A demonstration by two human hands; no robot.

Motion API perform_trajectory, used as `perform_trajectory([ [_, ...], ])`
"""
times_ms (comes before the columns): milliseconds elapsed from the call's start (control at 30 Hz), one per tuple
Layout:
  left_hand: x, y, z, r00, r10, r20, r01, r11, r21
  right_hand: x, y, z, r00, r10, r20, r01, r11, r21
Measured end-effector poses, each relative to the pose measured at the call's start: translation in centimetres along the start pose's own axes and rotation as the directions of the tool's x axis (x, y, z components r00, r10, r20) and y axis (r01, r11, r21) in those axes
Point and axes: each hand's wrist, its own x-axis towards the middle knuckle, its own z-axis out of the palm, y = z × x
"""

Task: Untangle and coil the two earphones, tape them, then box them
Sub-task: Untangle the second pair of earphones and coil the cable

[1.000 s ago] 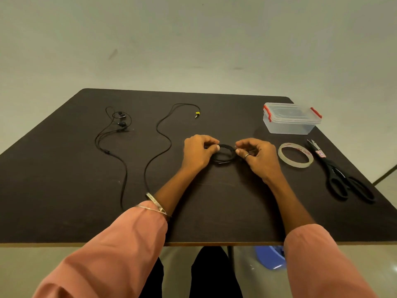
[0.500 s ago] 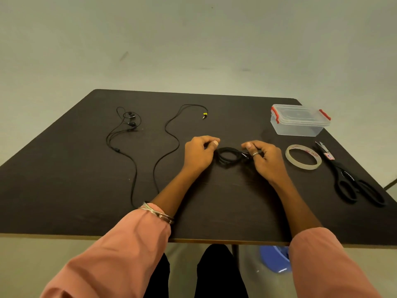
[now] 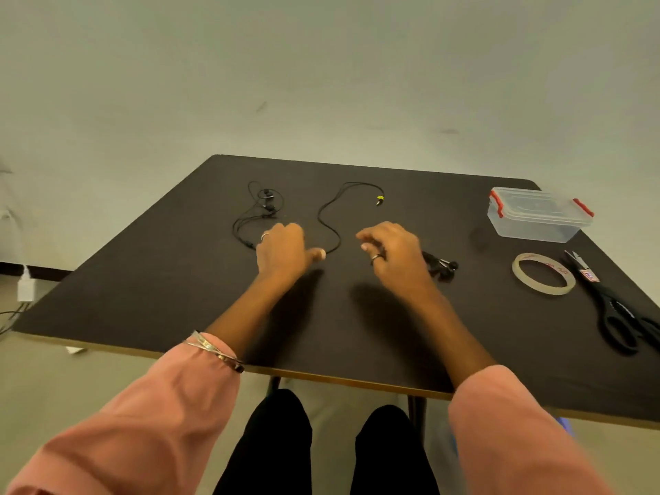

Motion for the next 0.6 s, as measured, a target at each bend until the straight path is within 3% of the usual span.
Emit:
perform_trajectory([
  [67,-0.5,-1.0,-0.1,0.999,0.012,0.052,-0.014,0.999,0.039,1.3,-1.1,1.8,0.993,0.051,0.111,-0.042,0.996,-0.079],
  [167,-1.4,-1.2,-0.1,0.993,0.107,-0.042,-0.105,0.994,0.034,2.5,-1.8,3.7,0.968,0.123,0.220,-0.075,0.974,-0.214],
  [267,-1.2,-1.3,0.0,0.986,0.160,-0.041,-0.157,0.985,0.067,2.6,-1.7,5.1,0.933,0.124,0.337,-0.011,0.948,-0.318],
  [400,0.2,-2.4,-0.5,0.980,0.159,0.118,-0.133,0.970,-0.205,1.8,-1.1,6.0,0.946,0.058,0.318,0.033,0.961,-0.273],
  [467,0.2,-2.8,-1.4,0.981,0.120,0.150,-0.039,0.888,-0.458,1.6,-1.0,6.1,0.966,-0.003,0.258,0.073,0.962,-0.262],
  [600,0.3,-3.3,-4.5,0.979,-0.001,0.202,0.172,0.530,-0.830,1.4,-1.0,5.8,0.987,-0.037,0.155,0.060,0.987,-0.149],
])
